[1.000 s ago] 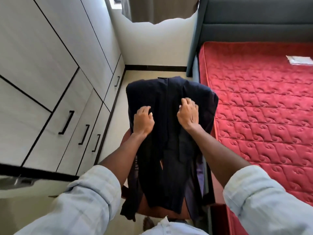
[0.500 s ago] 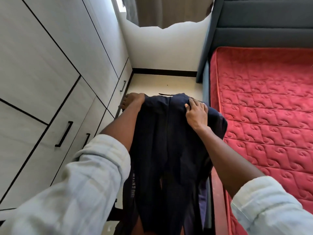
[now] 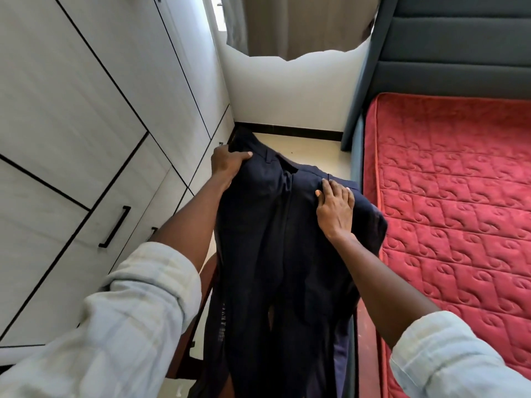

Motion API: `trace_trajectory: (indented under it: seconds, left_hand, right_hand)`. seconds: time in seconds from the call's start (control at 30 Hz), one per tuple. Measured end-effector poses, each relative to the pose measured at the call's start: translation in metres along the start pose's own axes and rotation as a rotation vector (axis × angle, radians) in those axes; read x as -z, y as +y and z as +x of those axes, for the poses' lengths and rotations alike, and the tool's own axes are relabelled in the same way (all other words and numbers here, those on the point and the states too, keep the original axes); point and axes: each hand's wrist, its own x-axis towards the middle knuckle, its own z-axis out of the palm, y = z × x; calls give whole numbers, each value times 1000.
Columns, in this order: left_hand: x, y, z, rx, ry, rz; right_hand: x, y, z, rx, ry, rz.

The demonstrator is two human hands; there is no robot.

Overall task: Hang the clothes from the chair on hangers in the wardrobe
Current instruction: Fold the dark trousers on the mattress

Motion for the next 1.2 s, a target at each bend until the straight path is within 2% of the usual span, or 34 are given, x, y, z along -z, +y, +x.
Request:
trace_trajectory:
  seconds: [0.07, 0.17, 0.23, 0.37, 0.43, 0.57, 0.7, 0.77, 0.83, 0.97, 1.1, 1.2]
  left_hand:
    - [4, 3, -15, -135, -14, -37]
    - [9, 8, -32, -229, -43, -77]
    - [10, 13, -41, -370, -8, 84]
    - [7, 9, -62, -619, 175, 386]
    - [5, 8, -71, -649, 234, 443]
    - [1, 13, -79, -678, 222, 595]
    - [-6, -8, -88, -977, 345, 667]
    - [-5, -23, -100, -1120, 311, 690]
    - [-4, -33, -112, -1181, 266, 678]
    - [1, -38, -130, -1063, 131, 406]
    - [19, -27, -150, -709, 66, 31]
    - [36, -9, -162, -463, 106, -195]
  right_hand:
    - [3, -2, 0, -17, 6, 19]
    - [8, -8, 0, -54, 26, 71]
    - [12, -15, 1, -93, 25, 111]
    - [21, -32, 4, -145, -2, 117]
    - [23, -37, 1, -142, -23, 74]
    - [27, -35, -5, -100, -56, 46]
    - [34, -33, -7, -86, -129, 55]
    - [40, -36, -7, -122, -128, 95]
    - [47, -43, -8, -146, -96, 144]
    - [61, -60, -9, -36, -96, 185]
    - [76, -72, -1, 18, -117, 237]
    - [90, -79, 4, 37, -93, 231]
